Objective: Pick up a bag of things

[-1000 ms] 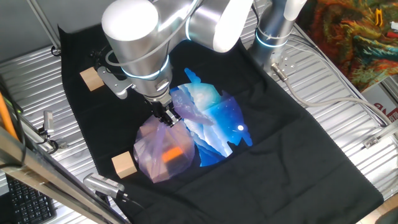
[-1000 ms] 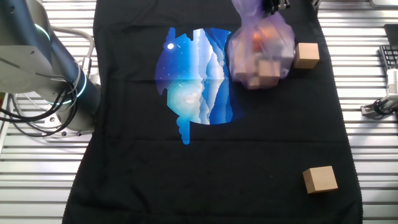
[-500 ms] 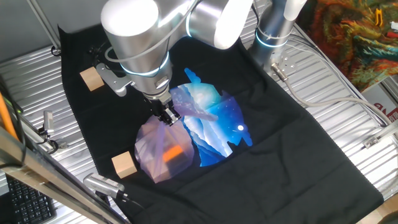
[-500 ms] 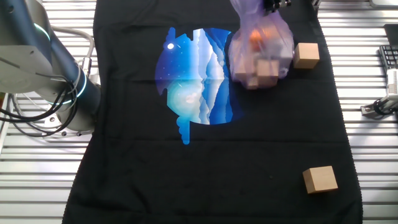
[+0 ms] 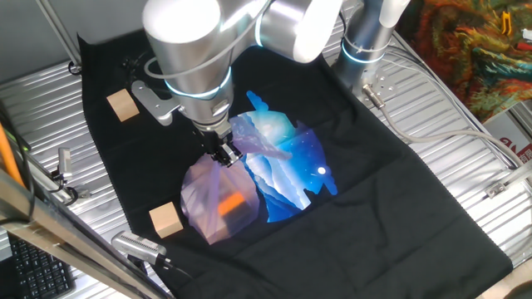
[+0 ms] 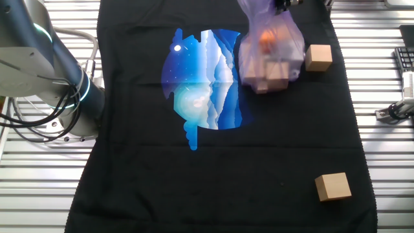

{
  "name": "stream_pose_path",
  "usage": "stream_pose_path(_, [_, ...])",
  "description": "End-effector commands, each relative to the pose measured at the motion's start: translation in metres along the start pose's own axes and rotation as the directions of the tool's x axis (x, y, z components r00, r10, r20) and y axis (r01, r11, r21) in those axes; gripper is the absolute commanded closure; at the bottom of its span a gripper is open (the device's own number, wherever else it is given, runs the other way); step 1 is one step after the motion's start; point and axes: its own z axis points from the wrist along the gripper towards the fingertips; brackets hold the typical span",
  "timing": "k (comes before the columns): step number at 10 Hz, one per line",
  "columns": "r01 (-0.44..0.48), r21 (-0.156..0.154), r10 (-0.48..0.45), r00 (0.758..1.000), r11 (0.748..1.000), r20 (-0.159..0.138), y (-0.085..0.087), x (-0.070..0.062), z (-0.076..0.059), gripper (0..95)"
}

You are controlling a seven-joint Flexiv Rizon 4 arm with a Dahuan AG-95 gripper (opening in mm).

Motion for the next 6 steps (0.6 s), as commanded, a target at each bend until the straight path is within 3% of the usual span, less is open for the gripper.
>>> stream_pose_path(1, [-0.001,0.0,0.001,1.0,1.0,-0.005,0.0012,-0.0014,-0.0035,95.0])
stream_pose_path(6, [-0.006,0.001,0.006,1.0,1.0,-0.009,0.0043,-0.0019,-0.0131,95.0])
